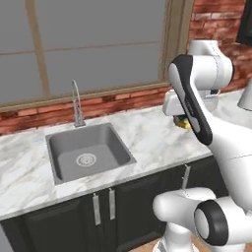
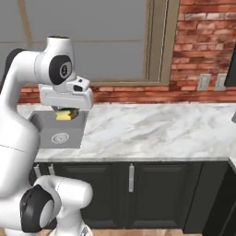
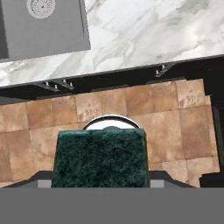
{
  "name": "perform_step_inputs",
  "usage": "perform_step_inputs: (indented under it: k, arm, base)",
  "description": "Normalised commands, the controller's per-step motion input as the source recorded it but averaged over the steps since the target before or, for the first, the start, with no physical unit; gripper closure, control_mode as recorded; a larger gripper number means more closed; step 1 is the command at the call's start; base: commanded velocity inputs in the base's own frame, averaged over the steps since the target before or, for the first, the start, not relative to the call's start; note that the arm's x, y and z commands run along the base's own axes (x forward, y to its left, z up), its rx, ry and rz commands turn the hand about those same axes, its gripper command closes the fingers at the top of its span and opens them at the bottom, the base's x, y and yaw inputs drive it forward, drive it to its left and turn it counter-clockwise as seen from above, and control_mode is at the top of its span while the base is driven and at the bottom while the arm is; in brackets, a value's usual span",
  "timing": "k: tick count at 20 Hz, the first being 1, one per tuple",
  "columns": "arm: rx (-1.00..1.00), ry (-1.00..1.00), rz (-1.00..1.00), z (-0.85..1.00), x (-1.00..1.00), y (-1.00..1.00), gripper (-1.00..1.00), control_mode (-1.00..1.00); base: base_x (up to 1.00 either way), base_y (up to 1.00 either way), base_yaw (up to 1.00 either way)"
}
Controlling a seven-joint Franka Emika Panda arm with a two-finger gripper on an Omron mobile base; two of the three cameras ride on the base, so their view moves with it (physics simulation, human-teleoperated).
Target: Pick up the bar soap and sponge from the sink, and place them back in the cabinet, and close the cabinet doors.
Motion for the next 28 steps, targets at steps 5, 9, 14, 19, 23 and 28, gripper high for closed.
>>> perform_step_inputs:
  k: [5,9,14,19,23,28]
  arm:
    - [0.00,0.00,0.00,0.00,0.00,0.00,1.00,1.00]
    - [0.00,0.00,0.00,0.00,0.00,0.00,1.00,1.00]
    - [0.00,0.00,0.00,0.00,0.00,0.00,1.00,1.00]
    - [0.00,0.00,0.00,0.00,0.00,0.00,1.00,1.00]
    - [0.00,0.00,0.00,0.00,0.00,0.00,1.00,1.00]
    - [0.00,0.00,0.00,0.00,0.00,0.00,1.00,1.00]
  base:
    - [-0.33,-0.28,-0.60]
    - [-0.17,-0.14,-0.66]
    - [-0.17,-0.19,-0.65]
    - [-0.06,-0.15,-0.65]
    - [0.00,-0.11,-0.64]
    - [0.00,-0.03,-0.60]
